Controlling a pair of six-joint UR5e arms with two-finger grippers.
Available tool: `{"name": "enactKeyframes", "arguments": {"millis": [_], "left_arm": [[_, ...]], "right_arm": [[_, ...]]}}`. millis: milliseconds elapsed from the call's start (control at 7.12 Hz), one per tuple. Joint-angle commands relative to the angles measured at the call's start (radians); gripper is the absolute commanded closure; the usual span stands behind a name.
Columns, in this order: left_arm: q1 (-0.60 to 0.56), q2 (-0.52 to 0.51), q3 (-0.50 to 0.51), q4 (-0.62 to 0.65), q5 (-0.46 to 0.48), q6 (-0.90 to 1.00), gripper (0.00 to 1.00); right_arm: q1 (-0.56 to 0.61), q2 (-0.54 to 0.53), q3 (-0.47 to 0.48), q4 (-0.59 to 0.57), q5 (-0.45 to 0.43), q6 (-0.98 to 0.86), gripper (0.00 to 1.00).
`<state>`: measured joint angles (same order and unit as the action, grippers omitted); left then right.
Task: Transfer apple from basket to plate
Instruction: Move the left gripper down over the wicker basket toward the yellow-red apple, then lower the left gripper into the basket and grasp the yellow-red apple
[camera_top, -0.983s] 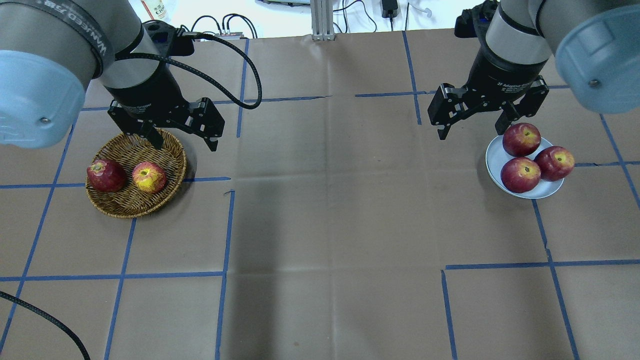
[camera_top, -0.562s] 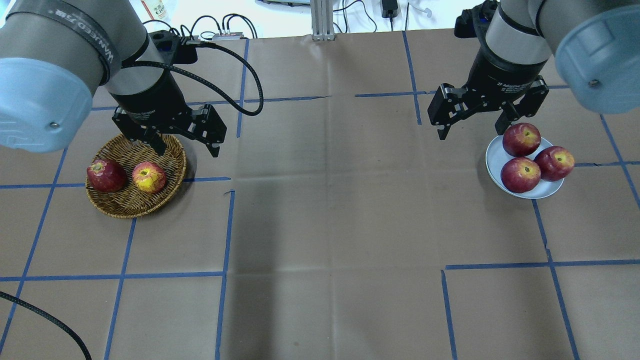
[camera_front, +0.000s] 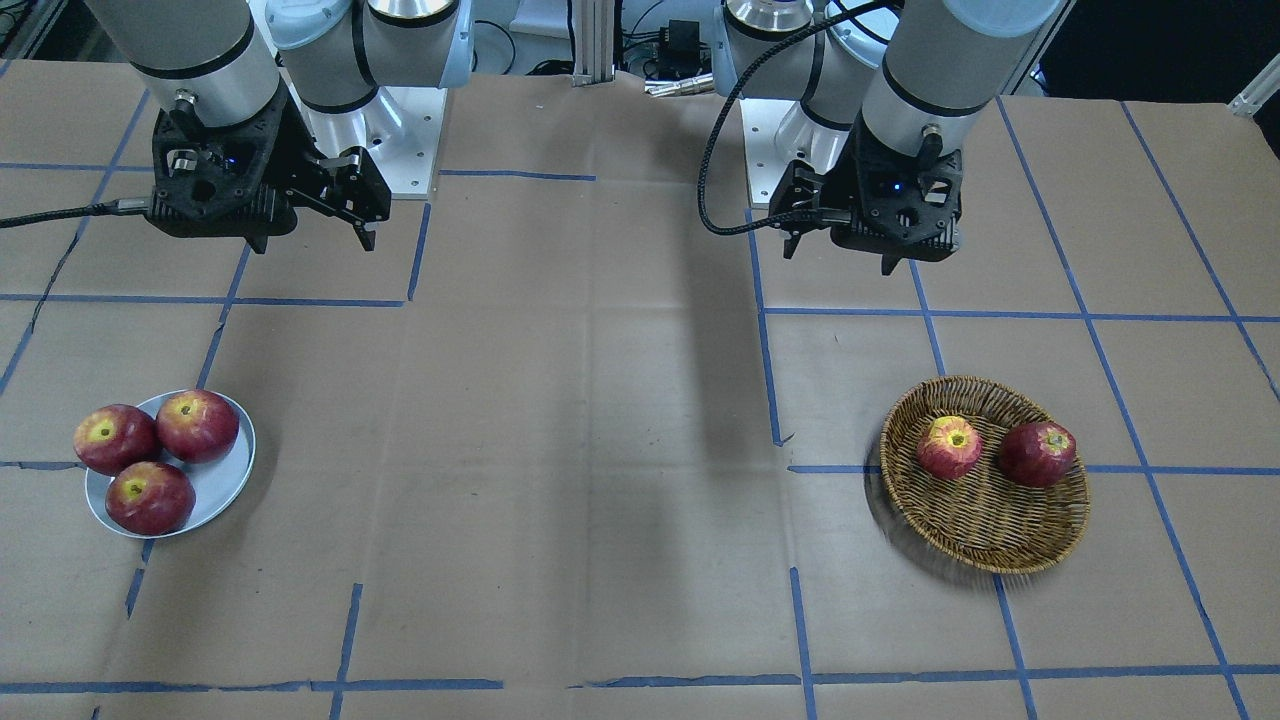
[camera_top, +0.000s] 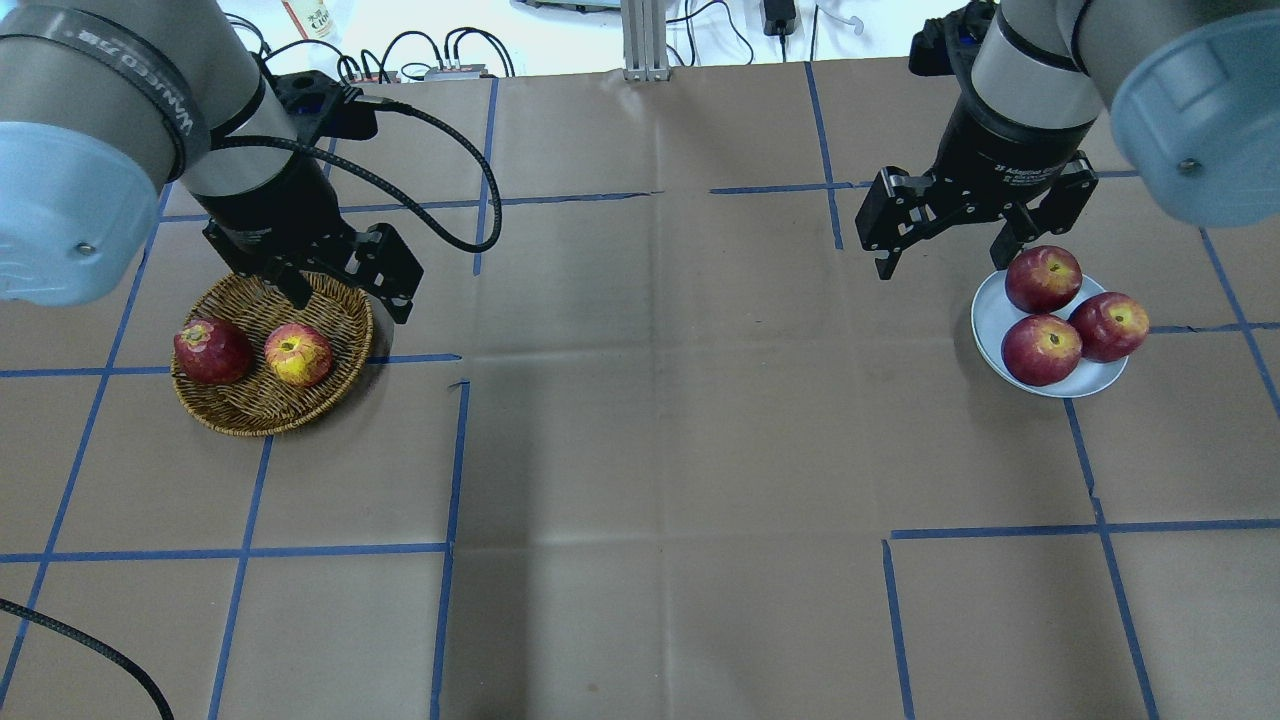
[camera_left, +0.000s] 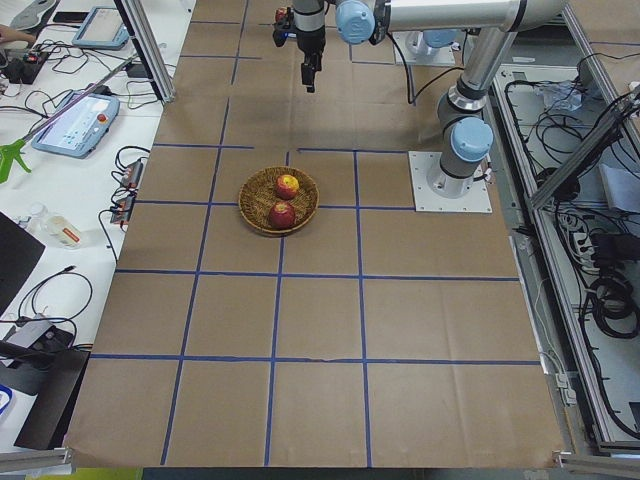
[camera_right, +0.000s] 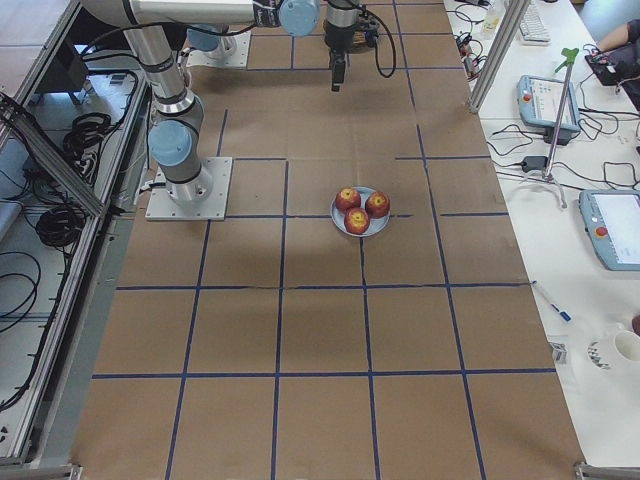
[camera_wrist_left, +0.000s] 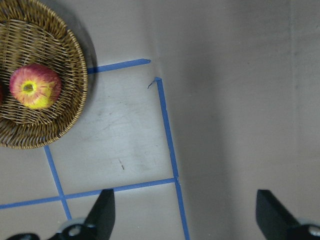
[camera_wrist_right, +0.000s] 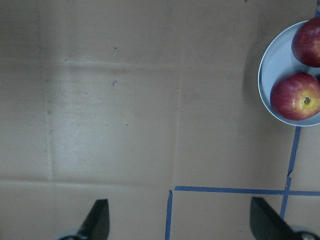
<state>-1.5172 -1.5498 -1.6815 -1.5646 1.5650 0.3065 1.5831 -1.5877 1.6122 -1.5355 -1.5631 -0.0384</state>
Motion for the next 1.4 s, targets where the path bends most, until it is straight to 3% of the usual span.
{"name": "enactKeyframes", "arguments": {"millis": [0,702,843,1264], "left_arm": [[0.139,-0.03,-0.03,0.059,0.004,0.213,0.01],[0.294,-0.259,-0.179,0.533,0.0,0.419,0.01],[0.299,-0.272,-0.219,0.588,0.003,0.416,0.01],[0.302,-0.332,-0.213,0.612,0.006,0.421,0.01]], "right_arm": [[0.0,0.0,0.0,0.0,0.0,0.0,0.0],[0.0,0.0,0.002,0.0,0.0,0.0,0.0],[0.0,0.0,0.002,0.002,0.0,0.0,0.0],[0.0,0.0,0.002,0.002,0.0,0.0,0.0]]}}
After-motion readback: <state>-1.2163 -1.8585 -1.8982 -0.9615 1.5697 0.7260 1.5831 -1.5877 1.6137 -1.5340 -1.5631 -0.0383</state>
